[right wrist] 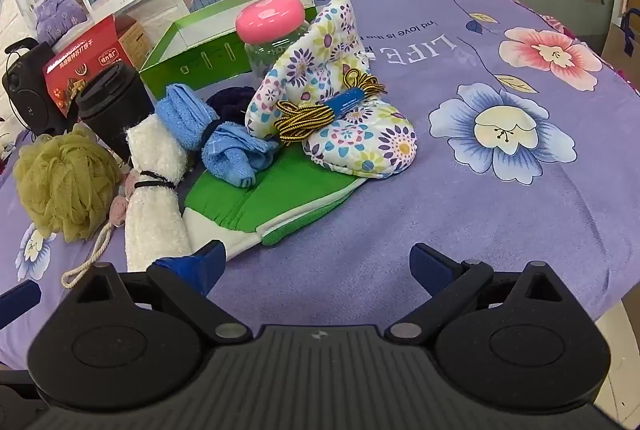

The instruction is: Organize soft objects

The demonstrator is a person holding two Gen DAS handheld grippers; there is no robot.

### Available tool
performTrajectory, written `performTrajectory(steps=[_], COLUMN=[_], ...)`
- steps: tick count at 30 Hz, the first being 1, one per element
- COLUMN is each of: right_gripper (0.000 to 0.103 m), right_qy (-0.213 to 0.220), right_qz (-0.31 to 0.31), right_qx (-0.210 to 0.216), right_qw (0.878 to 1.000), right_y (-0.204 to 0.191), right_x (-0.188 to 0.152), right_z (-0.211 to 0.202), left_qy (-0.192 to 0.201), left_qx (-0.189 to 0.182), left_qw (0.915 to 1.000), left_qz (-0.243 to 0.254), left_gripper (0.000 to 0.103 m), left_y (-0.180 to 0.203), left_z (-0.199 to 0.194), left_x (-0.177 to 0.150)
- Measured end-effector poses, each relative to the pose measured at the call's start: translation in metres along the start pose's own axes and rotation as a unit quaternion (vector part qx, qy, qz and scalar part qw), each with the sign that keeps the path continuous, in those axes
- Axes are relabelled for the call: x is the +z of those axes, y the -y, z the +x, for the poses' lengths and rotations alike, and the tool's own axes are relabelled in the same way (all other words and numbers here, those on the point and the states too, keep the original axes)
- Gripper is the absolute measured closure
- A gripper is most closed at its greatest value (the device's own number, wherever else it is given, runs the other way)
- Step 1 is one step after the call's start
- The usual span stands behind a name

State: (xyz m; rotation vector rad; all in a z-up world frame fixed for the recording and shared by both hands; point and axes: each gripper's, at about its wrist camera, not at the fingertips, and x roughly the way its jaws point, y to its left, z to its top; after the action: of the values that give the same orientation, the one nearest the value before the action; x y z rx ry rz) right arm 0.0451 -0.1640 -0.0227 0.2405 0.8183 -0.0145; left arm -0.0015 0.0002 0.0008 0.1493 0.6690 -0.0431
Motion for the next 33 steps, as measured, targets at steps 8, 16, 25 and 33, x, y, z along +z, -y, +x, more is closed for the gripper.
performTrajectory(steps=[8, 16, 25, 33], right_gripper=[0.017, 0.017, 0.017, 0.017], right_qy=[0.002, -0.004, -0.006, -0.006], right_qz=[0.006, 0.005, 0.005, 0.005], right_qx=[0.003, 0.002, 0.003, 0.004], right_qw=[1.0, 1.0, 1.0, 1.0], right_y=[0.001, 0.001, 0.001, 0.001], right_x=[-0.001, -0.001, -0.001, -0.001], right_z=[-0.002, 0.002, 0.003, 0.003], left_qy=[-0.012, -0.02, -0.024, -0.025], left_qx=[-0.002, 0.003, 0.002, 0.001], left_qw=[0.9999, 0.9998, 0.9997, 0.9997], left_qz=[0.001, 0.002, -0.001, 0.0], left_gripper=[0.0, 0.0, 0.0, 0.0], left_y=[-0.005, -0.001, -0.002, -0.001], left_z=[0.005, 0.007, 0.009, 0.009], left_x=[-0.007, -0.003, -0.004, -0.003])
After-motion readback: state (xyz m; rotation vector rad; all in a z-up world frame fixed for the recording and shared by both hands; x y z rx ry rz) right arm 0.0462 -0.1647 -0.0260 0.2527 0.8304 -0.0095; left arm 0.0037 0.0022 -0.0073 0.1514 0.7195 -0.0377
